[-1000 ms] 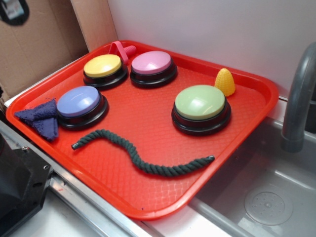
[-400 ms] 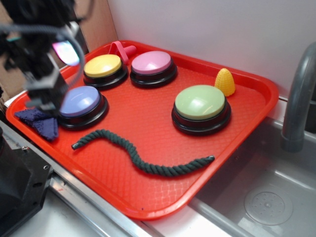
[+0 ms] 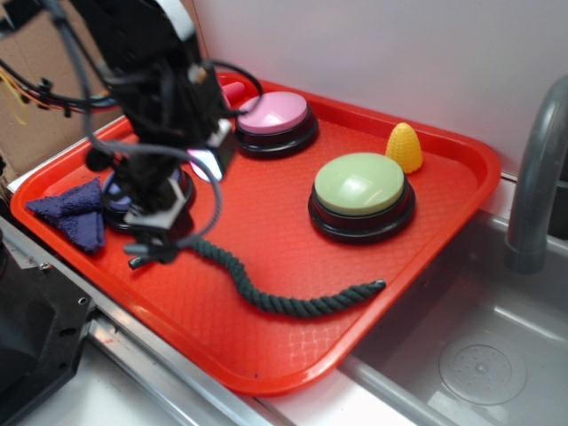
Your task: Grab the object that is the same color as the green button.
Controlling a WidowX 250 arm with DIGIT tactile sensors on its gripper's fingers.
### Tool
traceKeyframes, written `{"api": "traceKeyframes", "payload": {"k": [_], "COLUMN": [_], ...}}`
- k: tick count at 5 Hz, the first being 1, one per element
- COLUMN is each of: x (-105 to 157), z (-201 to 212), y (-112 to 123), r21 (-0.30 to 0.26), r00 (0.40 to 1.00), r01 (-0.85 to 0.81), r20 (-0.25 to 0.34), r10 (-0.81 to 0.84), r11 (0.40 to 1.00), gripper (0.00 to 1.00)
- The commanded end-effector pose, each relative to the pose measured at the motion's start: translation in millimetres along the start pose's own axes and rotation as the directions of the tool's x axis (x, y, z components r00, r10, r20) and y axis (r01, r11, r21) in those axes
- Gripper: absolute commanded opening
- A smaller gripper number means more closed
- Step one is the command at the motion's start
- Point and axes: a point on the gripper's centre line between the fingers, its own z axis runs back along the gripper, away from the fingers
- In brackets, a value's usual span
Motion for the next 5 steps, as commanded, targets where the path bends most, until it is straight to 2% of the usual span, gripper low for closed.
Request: {"api": "traceKeyframes", "payload": {"k": [1,2,3,4,5], "x": [-0.7,-6.1,-10.5,-16.9,-29.3], "z": [-45.4,-61.2,-62.8,-65.8,-68.5], "y": [12.6,15.0,13.2,15.4,22.8], "r21": [-0.048,-0.068,-0.059,-0.050,-0.048], "r00": [0.999,0.998,0.995,0.997,1.000], "r01": [0.049,0.064,0.087,0.077,0.022], "r20": [0.003,0.013,0.046,0.034,0.000], "r10": [-0.049,-0.063,-0.085,-0.075,-0.022], "r11": [0.998,0.996,0.994,0.996,0.999], "gripper": [1.00,1.00,1.00,0.00,0.00]}}
